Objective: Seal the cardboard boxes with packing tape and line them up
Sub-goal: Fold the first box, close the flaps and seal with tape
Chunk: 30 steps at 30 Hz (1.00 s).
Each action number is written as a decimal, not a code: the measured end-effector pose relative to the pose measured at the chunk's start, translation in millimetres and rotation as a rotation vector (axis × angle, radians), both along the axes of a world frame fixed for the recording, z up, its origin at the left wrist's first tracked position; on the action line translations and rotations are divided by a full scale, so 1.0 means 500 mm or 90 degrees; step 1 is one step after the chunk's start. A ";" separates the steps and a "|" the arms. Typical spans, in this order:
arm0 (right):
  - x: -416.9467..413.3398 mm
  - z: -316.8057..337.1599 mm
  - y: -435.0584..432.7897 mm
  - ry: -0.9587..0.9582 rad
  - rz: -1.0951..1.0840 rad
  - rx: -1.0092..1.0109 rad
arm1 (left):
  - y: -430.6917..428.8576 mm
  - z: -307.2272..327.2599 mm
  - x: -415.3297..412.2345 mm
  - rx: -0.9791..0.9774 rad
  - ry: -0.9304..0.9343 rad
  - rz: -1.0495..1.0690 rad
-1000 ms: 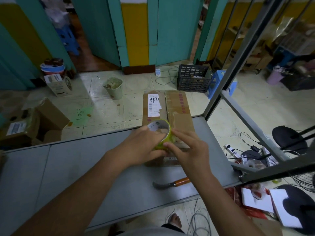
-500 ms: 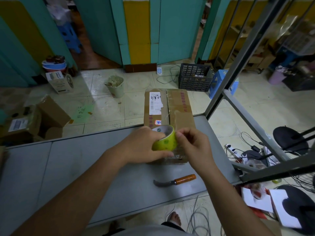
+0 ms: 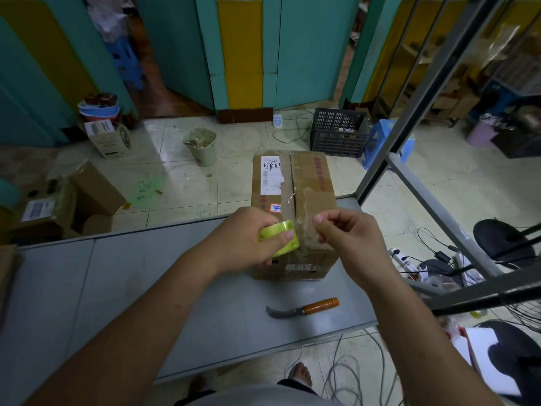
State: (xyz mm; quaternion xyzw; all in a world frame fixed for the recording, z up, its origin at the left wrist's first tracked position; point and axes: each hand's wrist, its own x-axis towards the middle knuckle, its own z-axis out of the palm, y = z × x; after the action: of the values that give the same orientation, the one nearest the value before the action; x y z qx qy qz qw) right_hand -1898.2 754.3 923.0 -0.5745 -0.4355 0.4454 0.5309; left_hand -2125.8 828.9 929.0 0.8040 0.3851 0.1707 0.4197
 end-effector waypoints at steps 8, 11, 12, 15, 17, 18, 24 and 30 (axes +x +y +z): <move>-0.004 0.006 0.001 0.170 -0.018 -0.039 | 0.015 0.008 -0.031 -0.106 -0.036 0.060; -0.001 0.007 0.006 0.331 -0.018 -0.123 | 0.020 0.000 -0.063 -0.187 -0.255 0.057; -0.002 0.006 0.007 0.354 -0.001 -0.141 | 0.022 -0.006 -0.071 -0.208 -0.313 0.055; -0.015 -0.004 0.008 0.355 -0.010 -0.154 | 0.022 -0.020 -0.075 -0.211 -0.368 0.052; -0.015 -0.009 0.008 0.296 -0.047 -0.126 | 0.024 -0.026 -0.066 -0.166 -0.329 0.076; -0.012 -0.008 0.007 0.263 -0.058 -0.102 | 0.025 -0.026 -0.064 -0.133 -0.293 0.085; 0.043 0.012 0.002 0.119 -0.083 0.023 | 0.048 -0.014 -0.071 0.032 0.143 0.112; 0.061 -0.016 -0.007 0.188 -0.109 -0.002 | 0.060 -0.006 -0.095 -0.040 0.036 0.060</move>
State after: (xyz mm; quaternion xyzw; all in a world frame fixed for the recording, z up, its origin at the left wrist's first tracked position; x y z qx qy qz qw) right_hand -1867.7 750.8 915.0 -0.5383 -0.3017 0.4789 0.6244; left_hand -2173.2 859.1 926.2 0.7758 0.4396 0.1550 0.4253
